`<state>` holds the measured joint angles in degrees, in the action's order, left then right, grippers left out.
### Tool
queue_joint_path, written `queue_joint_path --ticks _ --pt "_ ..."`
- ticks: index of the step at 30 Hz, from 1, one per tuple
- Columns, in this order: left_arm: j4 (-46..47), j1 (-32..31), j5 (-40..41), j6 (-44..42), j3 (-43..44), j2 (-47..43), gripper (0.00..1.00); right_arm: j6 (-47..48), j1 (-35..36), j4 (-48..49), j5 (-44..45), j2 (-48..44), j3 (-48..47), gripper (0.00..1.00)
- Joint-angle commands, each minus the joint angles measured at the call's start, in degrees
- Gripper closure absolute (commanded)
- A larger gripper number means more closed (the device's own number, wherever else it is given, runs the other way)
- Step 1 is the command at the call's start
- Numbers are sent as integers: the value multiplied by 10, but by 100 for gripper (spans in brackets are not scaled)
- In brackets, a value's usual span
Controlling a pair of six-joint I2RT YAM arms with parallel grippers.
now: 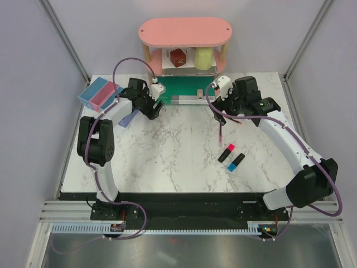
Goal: Sort the stationery into containers
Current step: Pick up the stationery from the center of the board.
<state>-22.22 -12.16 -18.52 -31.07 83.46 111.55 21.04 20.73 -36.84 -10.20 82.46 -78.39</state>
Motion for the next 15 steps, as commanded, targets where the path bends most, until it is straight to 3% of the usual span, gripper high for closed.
queue_joint_path --ticks 1,10,15 --pt "14 -6 2 13 15 3 18 -2 -2 11 -3 -19 3 2" --pt "31 -15 27 1 5 10 22 -6 -3 12 -10 -15 -3 3" --pt "31 -18 45 -7 13 25 31 -6 -3 11 -10 -21 3 3"
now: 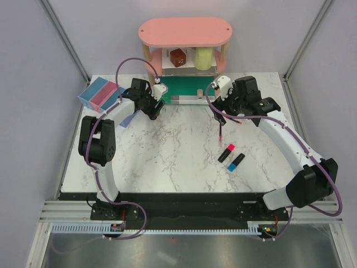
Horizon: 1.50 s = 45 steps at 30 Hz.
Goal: Sort the stationery into containers
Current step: Pick up the stationery from the center of the board, then place the stationery in the storage box.
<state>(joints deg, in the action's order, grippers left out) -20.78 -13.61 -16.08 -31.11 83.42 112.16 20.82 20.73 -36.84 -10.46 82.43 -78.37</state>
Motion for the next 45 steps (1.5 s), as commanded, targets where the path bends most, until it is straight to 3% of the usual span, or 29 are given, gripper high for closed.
queue_joint_path --ticks 1,6,9,13,14,19,26,33,38,45 --pt "18 -4 23 -8 15 22 32 -5 -3 12 -6 -22 5 3" --pt "18 -4 43 -18 25 33 38 -7 -2 11 -6 -25 5 3" --pt "19 -4 48 -20 25 38 48 -9 -2 12 -7 -25 5 3" --pt "20 -4 44 -16 25 35 69 -10 -1 12 -8 -25 6 3" --pt "19 -5 42 -15 25 33 79 -10 -2 12 -8 -24 5 3" --pt "19 -5 32 -6 24 22 98 -12 -2 12 -8 -22 2 3" --pt "1 -10 19 18 27 -43 98 -12 -2 12 -8 -25 6 3" --pt "-12 -10 96 31 44 -84 98 -14 -2 14 -11 -24 -2 3" --pt "-7 2 193 30 66 -58 98 -14 -2 14 -12 -26 -3 3" --pt "4 41 234 37 142 24 98 -13 -3 13 -12 -36 11 3"
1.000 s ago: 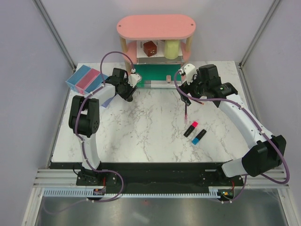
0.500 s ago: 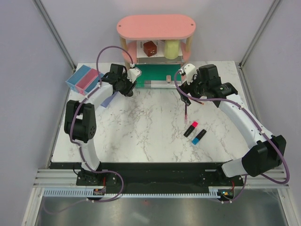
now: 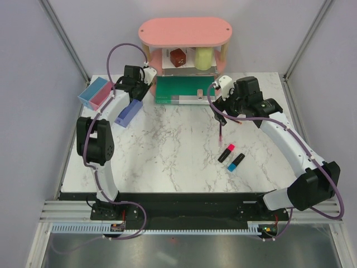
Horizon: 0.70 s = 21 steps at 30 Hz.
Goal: Sort the stationery into containers
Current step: Place the stationery in the storage box.
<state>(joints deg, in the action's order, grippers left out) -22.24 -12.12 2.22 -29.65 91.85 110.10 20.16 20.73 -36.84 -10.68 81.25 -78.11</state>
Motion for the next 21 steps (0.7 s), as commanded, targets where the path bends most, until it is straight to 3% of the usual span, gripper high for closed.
queue_joint_path --ticks 1,9,21 --pt "18 35 52 23 80 53 98 -7 -2 14 -8 -24 9 3" --pt "-5 69 35 45 164 121 98 -5 -3 12 -4 -26 14 3" --pt "4 90 36 57 159 133 98 -6 -4 14 -7 -12 8 3"
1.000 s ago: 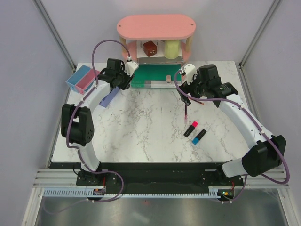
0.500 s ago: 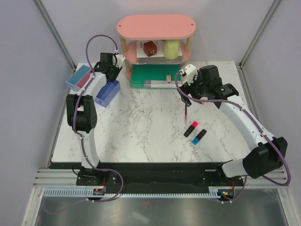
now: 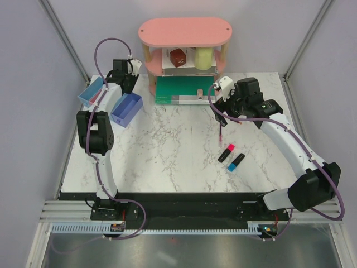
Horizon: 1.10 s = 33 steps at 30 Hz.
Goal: Sort the stationery into containers
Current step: Place the stationery in the storage box.
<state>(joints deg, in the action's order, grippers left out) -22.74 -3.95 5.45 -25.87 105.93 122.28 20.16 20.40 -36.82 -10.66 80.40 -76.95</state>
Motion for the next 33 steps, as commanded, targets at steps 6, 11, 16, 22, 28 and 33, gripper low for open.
queue_joint_path --ticks 6,11,16,22,28,33 --pt "10 19 35 29 27 26 98 -3 -1 14 -6 -3 0 3" --pt "8 23 33 39 26 33 98 -3 -2 15 -6 0 -2 3" --pt "3 26 26 50 24 45 98 -3 -1 12 -5 0 -2 3" --pt "-3 31 24 63 35 67 98 -3 -2 13 -4 0 0 3" --pt "-5 31 29 61 48 81 89 -3 -2 13 -3 2 4 2" --pt "-5 32 26 55 52 80 57 -3 -2 12 -4 5 1 3"
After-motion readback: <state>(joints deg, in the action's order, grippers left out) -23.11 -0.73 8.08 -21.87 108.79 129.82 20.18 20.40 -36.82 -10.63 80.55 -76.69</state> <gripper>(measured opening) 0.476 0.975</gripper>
